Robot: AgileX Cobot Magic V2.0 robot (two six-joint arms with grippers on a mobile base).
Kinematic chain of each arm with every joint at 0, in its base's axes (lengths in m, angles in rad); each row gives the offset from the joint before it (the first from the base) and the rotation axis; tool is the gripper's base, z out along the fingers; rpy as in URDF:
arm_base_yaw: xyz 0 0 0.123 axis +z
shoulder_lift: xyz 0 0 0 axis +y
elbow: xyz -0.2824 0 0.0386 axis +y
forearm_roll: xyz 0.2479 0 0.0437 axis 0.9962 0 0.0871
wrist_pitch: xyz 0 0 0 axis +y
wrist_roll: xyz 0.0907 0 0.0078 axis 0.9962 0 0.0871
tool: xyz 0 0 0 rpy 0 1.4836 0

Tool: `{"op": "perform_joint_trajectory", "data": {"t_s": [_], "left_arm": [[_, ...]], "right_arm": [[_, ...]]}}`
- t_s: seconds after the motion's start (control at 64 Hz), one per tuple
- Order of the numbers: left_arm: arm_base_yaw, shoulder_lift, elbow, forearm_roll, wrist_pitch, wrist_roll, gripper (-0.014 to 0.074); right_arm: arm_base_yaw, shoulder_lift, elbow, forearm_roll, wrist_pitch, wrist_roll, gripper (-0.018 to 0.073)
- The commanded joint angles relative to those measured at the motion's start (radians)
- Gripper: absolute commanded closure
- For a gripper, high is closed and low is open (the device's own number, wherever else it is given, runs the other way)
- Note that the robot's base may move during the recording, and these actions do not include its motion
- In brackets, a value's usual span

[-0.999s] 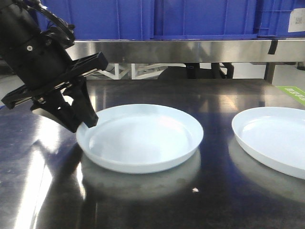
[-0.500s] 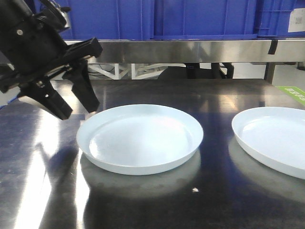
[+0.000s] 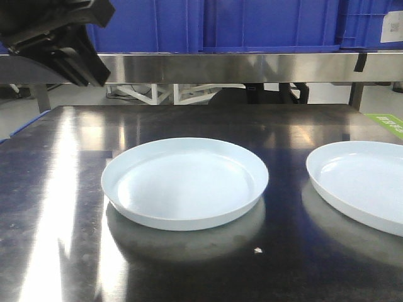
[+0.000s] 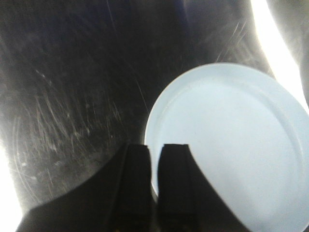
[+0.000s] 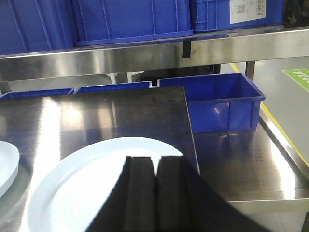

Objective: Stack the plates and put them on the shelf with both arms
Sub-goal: 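Lower the plate onto the table and open the left gripper, then raise the left gripper away from the plate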

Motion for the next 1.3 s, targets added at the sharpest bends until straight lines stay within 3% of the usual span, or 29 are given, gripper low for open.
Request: {"op": "perform_joint_trajectory", "data": {"t_s": [0.0,0.859,1.015,1.187,1.28], "left_arm": [[-0.010,-0.087,0.026,-0.004,-0.141,-0.006,0.0512],[-0.003,-0.677,0.711,-0.004,-0.701,0.002,0.0516],[-0.003,-0.766,0.792,-0.016,-0.725,0.098,0.0516],[0.091,-0.816,0.813,-0.023,-0.728,0.120,0.0516],[0.183,-0.825,0.813,-0.023,-0.728,0.120,0.0516]], "right_arm": [[-0.007,-0.019,0.002,-0.009,-0.083,-0.004,0.0504],[-0.007,-0.019,0.002,-0.009,-0.083,-0.004,0.0504],[-0.007,-0.019,0.002,-0.009,-0.083,-0.004,0.0504],[-0.007,-0.019,0.002,-0.009,-0.083,-0.004,0.0504],[-0.007,-0.019,0.002,-0.009,-0.083,-0.004,0.0504]]}}
